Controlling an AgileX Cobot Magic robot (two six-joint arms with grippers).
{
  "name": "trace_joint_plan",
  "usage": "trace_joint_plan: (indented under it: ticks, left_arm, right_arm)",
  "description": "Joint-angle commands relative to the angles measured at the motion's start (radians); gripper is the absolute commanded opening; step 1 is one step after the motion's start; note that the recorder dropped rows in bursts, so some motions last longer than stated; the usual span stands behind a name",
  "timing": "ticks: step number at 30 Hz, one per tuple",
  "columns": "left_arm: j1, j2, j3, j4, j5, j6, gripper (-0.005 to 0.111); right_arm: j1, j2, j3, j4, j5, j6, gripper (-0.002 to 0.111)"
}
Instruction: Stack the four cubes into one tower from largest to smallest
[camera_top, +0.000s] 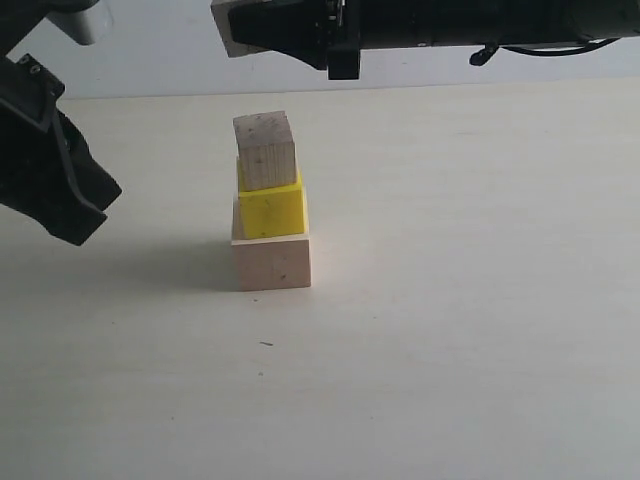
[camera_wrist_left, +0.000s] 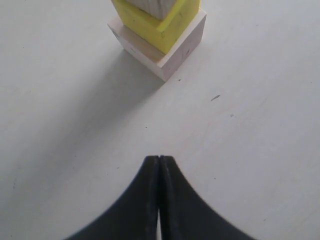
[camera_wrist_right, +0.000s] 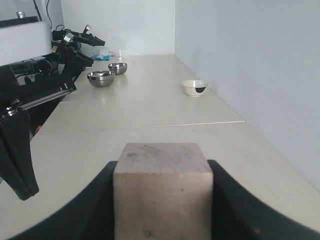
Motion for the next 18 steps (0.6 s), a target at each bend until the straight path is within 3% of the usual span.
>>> trace_joint_plan:
  ticks: [1, 7, 12, 18]
  left_arm:
    - [0.003, 0.002, 0.002, 0.002, -0.008, 0.003, 0.0]
    - [0.003, 0.002, 0.002, 0.002, -0.008, 0.003, 0.0]
    - [0.003, 0.002, 0.002, 0.002, -0.008, 0.003, 0.0]
    - [0.003, 0.002, 0.002, 0.002, -0.01, 0.003, 0.0]
  right_arm:
    - [0.002, -0.013, 0.005, 0.022, 0.006, 0.006, 0.0]
    - [0.002, -0.06, 0.003, 0.022, -0.158, 0.034, 0.0]
    - [0.002, -0.117, 0.003, 0.022, -0.194, 0.055, 0.0]
    - [0.002, -0.204, 0.005, -0.082, -0.377, 0.225, 0.0]
